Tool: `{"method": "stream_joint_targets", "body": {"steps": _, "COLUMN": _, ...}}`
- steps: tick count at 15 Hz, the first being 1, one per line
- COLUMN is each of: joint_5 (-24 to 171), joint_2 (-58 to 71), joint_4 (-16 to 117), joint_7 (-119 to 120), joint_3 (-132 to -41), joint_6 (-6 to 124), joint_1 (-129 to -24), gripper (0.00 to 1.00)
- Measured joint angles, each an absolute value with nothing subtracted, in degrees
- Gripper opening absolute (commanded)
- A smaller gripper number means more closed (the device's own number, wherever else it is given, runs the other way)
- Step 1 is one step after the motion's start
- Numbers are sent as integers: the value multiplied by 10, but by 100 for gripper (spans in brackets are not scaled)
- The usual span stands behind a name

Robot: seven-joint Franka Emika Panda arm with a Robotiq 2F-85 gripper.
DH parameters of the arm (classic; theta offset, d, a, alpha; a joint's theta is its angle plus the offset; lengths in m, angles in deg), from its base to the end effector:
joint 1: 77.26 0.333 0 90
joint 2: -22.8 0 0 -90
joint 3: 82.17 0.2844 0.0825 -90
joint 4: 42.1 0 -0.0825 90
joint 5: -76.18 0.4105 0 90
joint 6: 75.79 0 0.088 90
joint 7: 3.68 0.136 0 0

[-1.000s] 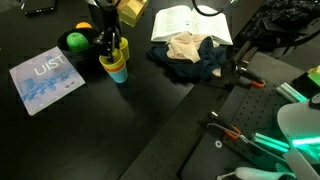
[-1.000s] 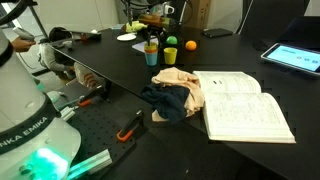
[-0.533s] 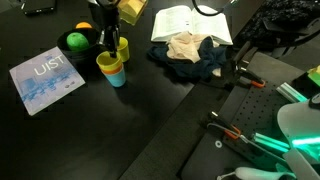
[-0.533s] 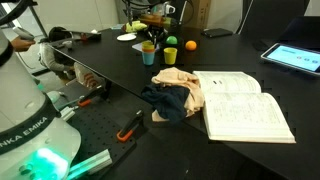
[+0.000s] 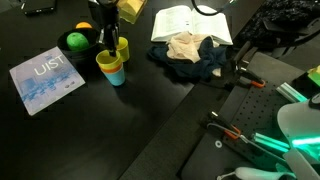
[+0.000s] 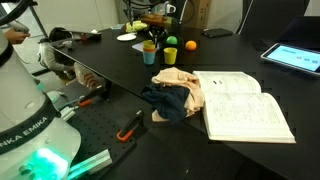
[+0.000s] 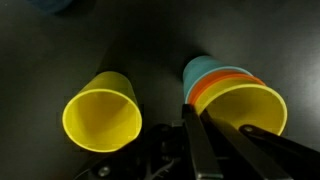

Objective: Separate the cups

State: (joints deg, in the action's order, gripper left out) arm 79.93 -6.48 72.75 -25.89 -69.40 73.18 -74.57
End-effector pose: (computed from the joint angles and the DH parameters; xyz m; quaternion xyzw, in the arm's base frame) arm 0.5966 0.1690 0.1360 -0.9561 -0.2802 -0.0511 0.0687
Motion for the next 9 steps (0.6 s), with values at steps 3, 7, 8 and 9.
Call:
{"method": "stream_joint_targets", "body": {"steps": 3, "joint_5": 794, "joint_2": -62, "joint_4": 716, "joint_7": -259, "joint_3": -693, "joint_6": 728, "joint_1": -746, "gripper": 2}}
{"method": "stream_joint_targets", "body": {"steps": 7, "joint_5": 794, "joint_2": -47, "joint_4": 704, "joint_7": -264, "joint_3": -691, "joint_6": 707, "joint_1": -746, "gripper": 2}}
{"method": "stream_joint_targets", "body": {"steps": 8, "joint_5": 793, "joint_2": -42, "joint_4": 704, "joint_7": -266, "joint_3": -690, "joint_6": 700, "joint_1": -746, "gripper": 2}}
{"method": "stream_joint_targets", "body": {"steps": 9, "joint_5": 793, "joint_2": -36, "joint_4": 704, "joint_7": -269, "joint_3": -690, "joint_6": 690, "joint_1": -746, "gripper": 2}}
